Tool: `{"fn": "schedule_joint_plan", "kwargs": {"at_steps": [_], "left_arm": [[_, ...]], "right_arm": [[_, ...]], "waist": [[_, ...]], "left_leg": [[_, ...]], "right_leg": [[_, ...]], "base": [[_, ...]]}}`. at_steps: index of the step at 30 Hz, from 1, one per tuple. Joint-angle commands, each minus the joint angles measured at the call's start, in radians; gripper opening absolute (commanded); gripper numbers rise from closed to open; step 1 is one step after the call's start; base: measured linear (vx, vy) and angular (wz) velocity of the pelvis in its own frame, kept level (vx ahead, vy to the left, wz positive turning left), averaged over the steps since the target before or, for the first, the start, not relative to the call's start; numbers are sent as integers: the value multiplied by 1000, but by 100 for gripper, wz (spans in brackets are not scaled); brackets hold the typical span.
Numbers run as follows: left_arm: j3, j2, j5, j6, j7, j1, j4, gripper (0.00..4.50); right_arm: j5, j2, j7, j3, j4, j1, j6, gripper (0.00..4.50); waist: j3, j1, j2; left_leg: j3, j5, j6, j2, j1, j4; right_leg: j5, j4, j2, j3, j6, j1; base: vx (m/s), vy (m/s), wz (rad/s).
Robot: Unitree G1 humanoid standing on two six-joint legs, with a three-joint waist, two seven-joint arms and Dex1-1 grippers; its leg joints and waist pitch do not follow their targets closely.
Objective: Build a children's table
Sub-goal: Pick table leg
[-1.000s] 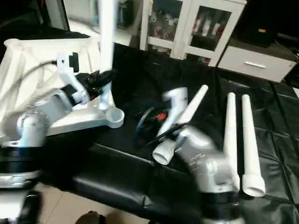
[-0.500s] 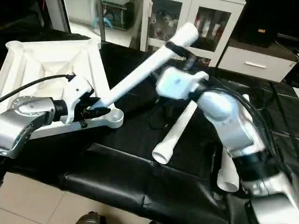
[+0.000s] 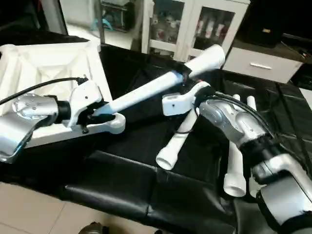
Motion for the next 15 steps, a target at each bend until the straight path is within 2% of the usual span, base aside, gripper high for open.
{"fn": "schedule_joint_plan", "kwargs": {"at_steps": [1,5,7,9,13,15], "left_arm": [[-6,11,10,-14,-12,-10,-44,149],[4,9,31,-16,4,-14,-35,149],[12,6,36,-14,7,-15,-34,149],[13,7,37,-14,5,-15,-35,149],[17,8,49,-17,4,-15,-38,149],[16,7,55,-20,2,-14,-38,149]], "right_arm": [[-23,-2,-20,15,37,-24,2,412],[-6,4,-23,10,97,-27,-19,398],[-11,5,-39,14,118,-30,-24,368],[-13,8,-48,14,132,-33,-29,360],[-28,16,-73,18,162,-38,-40,317],[-28,17,-75,19,169,-40,-43,313]], "waist": [[-95,-4,15],[-93,-5,16],[-92,-5,14],[-92,-4,16],[-92,-5,17],[-93,-5,17]], "left_leg": [[-17,-259,-65,40,24,-62],[-16,-272,-63,41,25,-62],[-17,-281,-65,41,25,-63],[-17,-280,-66,40,26,-62],[-17,-297,-70,40,26,-62],[-18,-295,-69,40,26,-62]], "right_leg": [[-206,-62,-73,56,-168,50],[-215,-63,-73,56,-169,48],[-230,-64,-74,56,-166,47],[-230,-65,-73,56,-165,47],[-234,-65,-72,55,-165,46],[-232,-65,-72,55,-164,46]], "base": [[0,0,0],[0,0,0],[0,0,0],[0,0,0],[0,0,0],[0,0,0]]}}
